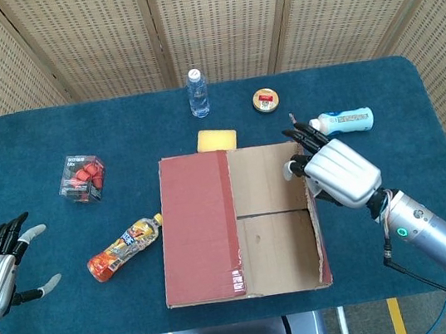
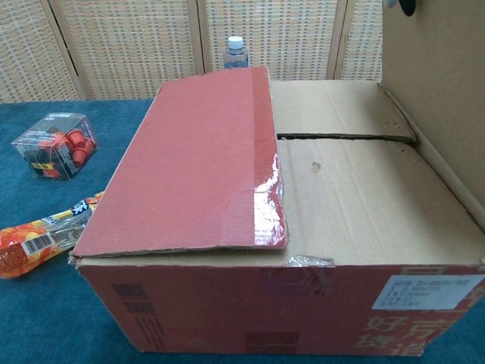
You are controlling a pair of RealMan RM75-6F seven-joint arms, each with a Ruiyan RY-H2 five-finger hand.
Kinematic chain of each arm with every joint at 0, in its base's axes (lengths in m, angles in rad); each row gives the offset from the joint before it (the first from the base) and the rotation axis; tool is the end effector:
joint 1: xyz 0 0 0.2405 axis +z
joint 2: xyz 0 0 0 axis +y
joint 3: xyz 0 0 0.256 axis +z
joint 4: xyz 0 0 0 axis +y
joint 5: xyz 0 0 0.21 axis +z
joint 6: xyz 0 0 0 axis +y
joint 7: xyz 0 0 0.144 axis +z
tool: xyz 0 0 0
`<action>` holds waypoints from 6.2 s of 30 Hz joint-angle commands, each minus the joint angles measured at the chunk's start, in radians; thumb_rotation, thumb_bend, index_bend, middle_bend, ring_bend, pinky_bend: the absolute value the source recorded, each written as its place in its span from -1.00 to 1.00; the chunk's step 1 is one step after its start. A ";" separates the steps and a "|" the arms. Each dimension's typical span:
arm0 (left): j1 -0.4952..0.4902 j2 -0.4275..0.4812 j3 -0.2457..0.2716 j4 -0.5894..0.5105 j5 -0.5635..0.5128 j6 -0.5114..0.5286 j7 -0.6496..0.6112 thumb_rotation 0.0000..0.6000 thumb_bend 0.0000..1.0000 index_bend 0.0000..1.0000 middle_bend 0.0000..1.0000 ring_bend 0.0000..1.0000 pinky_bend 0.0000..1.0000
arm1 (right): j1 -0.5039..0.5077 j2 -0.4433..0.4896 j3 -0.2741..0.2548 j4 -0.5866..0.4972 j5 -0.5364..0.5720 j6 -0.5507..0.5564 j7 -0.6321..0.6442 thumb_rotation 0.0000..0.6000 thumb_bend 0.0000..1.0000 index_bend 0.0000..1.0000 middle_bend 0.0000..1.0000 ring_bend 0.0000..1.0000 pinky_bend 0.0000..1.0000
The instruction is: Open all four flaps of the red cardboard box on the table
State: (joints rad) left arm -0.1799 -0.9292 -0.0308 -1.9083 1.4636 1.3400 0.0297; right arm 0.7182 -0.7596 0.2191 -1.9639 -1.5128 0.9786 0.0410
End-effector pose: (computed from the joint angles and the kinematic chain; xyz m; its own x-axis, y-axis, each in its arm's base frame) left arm -0.2586 0.1960 0.1699 0.3315 0.1451 0.9322 0.9431 -0.0792 -0.3230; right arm -0.0932 -0.3143 0.1859 0.5098 -0.0602 0.8582 -0.6929 -0.6200 0.3681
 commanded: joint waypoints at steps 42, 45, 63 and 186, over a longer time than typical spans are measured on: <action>-0.119 0.117 -0.032 -0.027 0.208 -0.041 -0.064 0.59 -0.56 -0.74 -1.00 -1.00 -1.00 | -0.274 -0.062 -0.065 0.123 0.070 0.268 -0.102 1.00 1.00 -0.86 -0.92 -1.00 -1.00; -0.162 0.138 -0.049 -0.036 0.244 -0.067 -0.081 0.60 -0.56 -0.75 -1.00 -1.00 -1.00 | -0.294 -0.095 -0.074 0.120 0.080 0.291 -0.142 1.00 1.00 -0.87 -0.92 -1.00 -1.00; -0.526 0.196 -0.141 -0.090 0.315 -0.426 -0.327 -0.48 -0.59 -0.68 -1.00 -1.00 -1.00 | -0.397 -0.254 -0.109 0.166 0.103 0.402 -0.211 1.00 1.00 -0.87 -0.92 -1.00 -1.00; -0.598 0.446 -0.074 -0.151 0.257 -0.461 -0.310 -0.68 0.75 -0.16 -0.21 -0.53 -1.00 | -0.428 -0.277 -0.066 0.173 0.095 0.360 -0.169 1.00 1.00 -0.87 -0.92 -1.00 -1.00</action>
State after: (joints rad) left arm -0.8031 -0.5029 -0.1238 -2.0784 1.6965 0.8592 -0.2542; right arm 0.2898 -1.0359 0.1526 -1.7895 -1.4173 1.3395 -0.1271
